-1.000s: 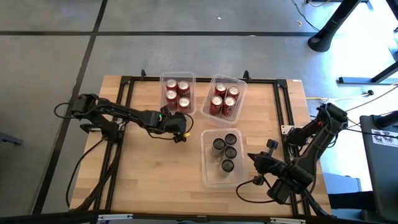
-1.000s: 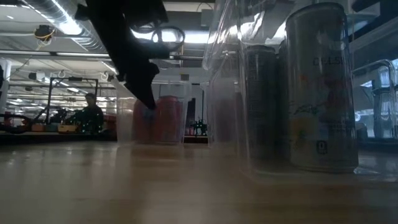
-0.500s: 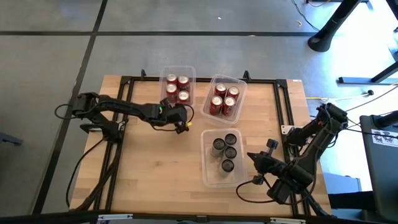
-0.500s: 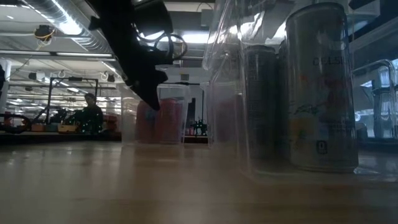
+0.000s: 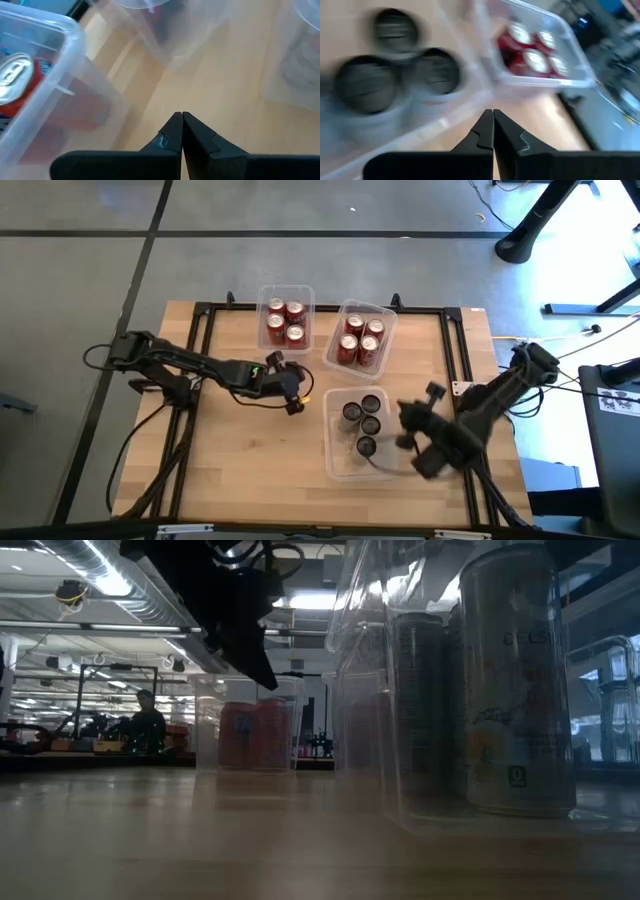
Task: Sort soda cans
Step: Adjust the top transparent bin
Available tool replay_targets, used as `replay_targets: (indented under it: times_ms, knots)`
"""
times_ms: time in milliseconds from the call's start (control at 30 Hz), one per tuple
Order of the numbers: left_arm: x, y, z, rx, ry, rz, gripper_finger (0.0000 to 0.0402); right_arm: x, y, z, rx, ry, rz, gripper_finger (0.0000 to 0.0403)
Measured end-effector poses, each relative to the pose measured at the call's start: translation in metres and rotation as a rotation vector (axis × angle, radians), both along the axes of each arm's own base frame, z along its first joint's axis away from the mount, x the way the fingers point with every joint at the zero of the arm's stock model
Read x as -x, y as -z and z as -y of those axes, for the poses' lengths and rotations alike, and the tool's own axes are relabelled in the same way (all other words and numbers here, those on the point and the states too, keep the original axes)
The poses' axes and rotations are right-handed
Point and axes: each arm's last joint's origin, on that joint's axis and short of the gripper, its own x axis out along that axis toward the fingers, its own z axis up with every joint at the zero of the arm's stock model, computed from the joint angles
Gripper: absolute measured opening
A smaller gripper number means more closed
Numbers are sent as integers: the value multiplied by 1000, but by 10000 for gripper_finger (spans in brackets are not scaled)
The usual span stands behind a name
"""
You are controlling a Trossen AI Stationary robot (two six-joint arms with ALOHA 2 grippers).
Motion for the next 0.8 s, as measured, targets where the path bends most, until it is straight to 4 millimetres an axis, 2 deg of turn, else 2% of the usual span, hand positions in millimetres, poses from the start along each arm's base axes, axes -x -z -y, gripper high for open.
replay_targets:
  times_ms: [167, 300, 500, 633, 800]
  knots:
    - [4, 1, 6, -4, 20, -37, 0, 2, -19, 58, -8, 132, -151, 1]
    - [10, 11, 8, -14, 30, -80, 0, 14, -24, 107, -77, 195, -113, 1]
    - [19, 27, 7, 7, -2, -103, 0, 23, 1, 163, -319, 125, 16, 1]
    - [20, 29, 8, 12, -5, -103, 0, 28, 24, 193, -345, 124, 8, 1]
    - [17, 27, 9, 2, 15, -74, 0, 24, 44, 224, -362, 100, 79, 1]
